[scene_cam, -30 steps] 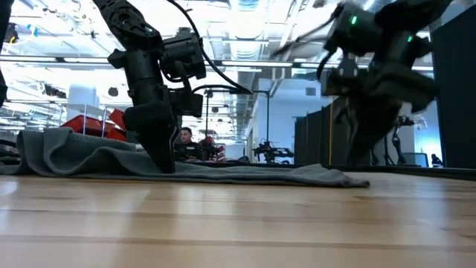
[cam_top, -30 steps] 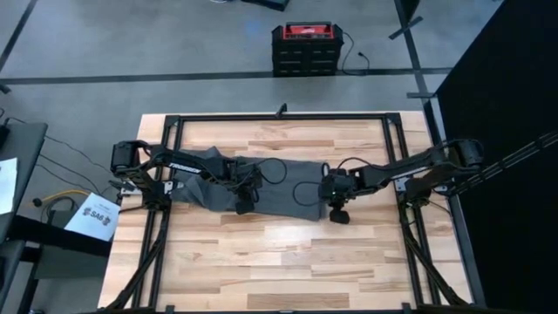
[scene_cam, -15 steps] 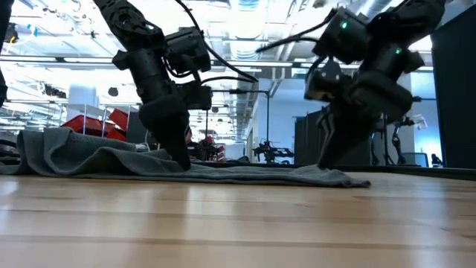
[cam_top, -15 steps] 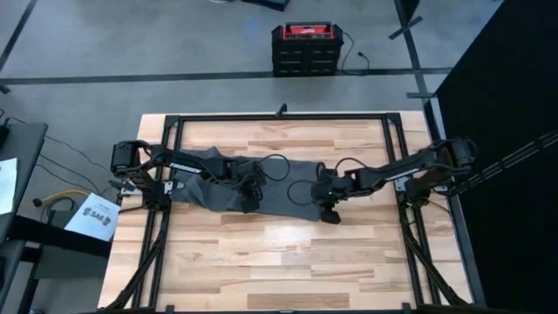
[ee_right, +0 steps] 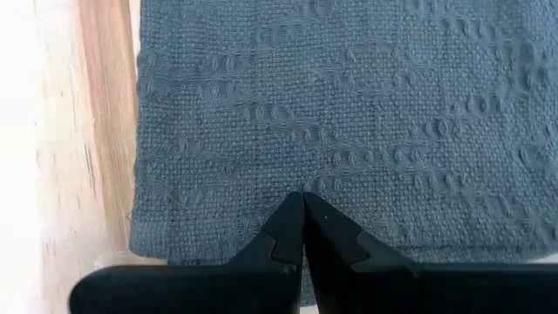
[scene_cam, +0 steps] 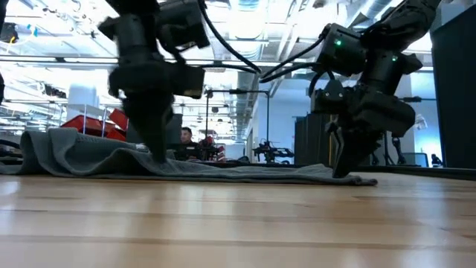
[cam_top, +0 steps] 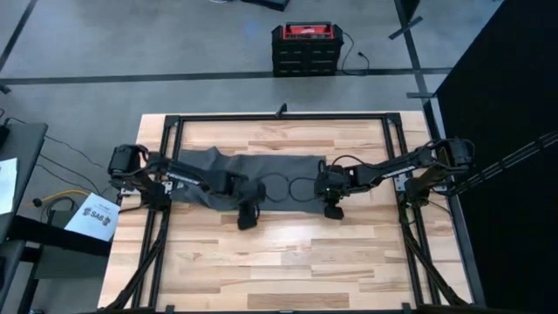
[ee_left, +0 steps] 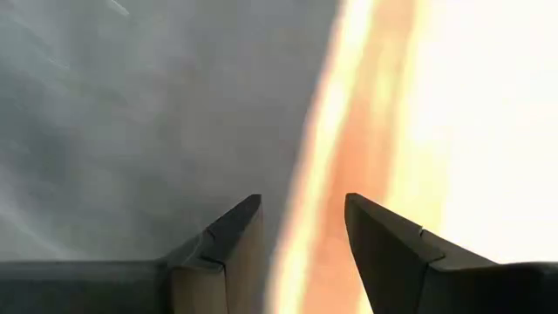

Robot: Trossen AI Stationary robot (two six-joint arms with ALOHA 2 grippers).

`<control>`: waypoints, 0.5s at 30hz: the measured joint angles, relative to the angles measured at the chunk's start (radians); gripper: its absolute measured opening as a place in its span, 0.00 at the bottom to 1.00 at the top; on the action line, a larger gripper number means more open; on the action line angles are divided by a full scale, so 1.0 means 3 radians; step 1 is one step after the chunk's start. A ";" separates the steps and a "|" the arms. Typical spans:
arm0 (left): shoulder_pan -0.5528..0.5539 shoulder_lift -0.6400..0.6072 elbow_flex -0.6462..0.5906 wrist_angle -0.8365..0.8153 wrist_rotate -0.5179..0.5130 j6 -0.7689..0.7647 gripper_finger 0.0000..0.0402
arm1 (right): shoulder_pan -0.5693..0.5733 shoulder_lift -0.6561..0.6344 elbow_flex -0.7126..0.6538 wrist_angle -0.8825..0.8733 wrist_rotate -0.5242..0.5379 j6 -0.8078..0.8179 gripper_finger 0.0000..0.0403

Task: Roll towel
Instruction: Fold the gray towel

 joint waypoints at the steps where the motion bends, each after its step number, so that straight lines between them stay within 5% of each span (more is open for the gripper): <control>1: -0.0078 0.0000 0.0000 -0.0039 0.0000 -0.0106 0.38 | -0.0003 0.0000 0.0000 0.0000 0.0001 -0.0026 0.00; 8: -0.0388 0.0000 -0.0034 -0.0240 -0.0507 -0.0591 0.38 | 0.0011 0.0000 0.0000 -0.0003 0.0000 -0.0030 0.00; 15: -0.0200 -0.0002 -0.0287 -0.0223 -0.0471 -0.1052 0.38 | 0.0038 0.0000 0.0000 -0.0001 0.0000 0.0059 0.00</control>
